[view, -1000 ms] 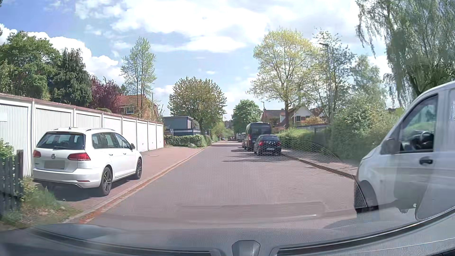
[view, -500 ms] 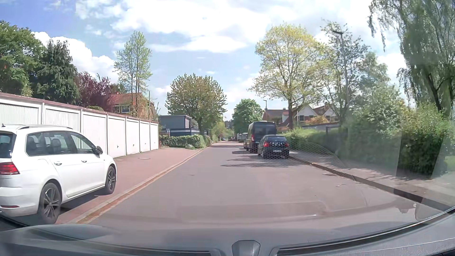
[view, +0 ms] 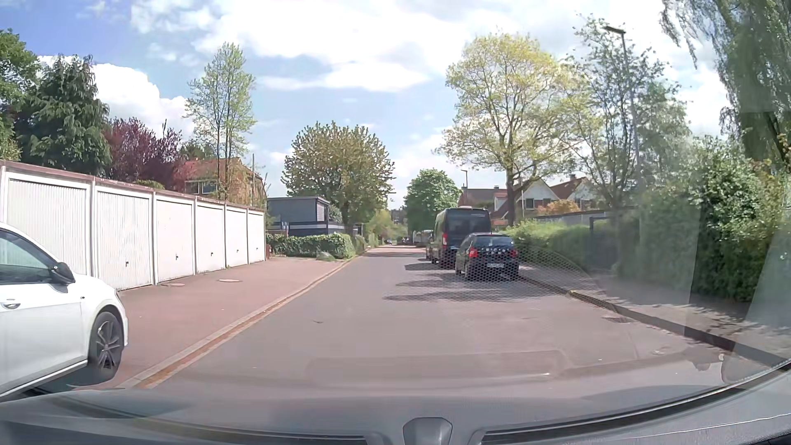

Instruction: Follow the waypoints while adhering to traffic rules and regulations

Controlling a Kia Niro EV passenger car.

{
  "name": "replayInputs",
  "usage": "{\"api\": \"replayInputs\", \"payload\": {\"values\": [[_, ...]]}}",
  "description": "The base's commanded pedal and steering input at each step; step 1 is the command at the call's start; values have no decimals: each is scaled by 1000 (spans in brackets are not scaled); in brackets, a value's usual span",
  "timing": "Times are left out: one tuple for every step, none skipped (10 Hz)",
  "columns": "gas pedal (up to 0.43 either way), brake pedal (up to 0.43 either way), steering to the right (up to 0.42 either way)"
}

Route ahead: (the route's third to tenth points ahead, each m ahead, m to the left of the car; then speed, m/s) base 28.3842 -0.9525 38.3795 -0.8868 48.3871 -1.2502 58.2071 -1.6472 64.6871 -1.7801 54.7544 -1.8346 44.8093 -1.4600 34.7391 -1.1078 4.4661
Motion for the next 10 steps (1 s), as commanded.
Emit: {"api": "replayInputs", "payload": {"values": [[59, 0, -5], [59, 0, -5], [59, 0, -5], [59, 0, -6], [59, 0, -6], [59, 0, -8], [47, 0, -10], [8, 0, -12], [8, 0, -14], [8, 0, -15]]}}
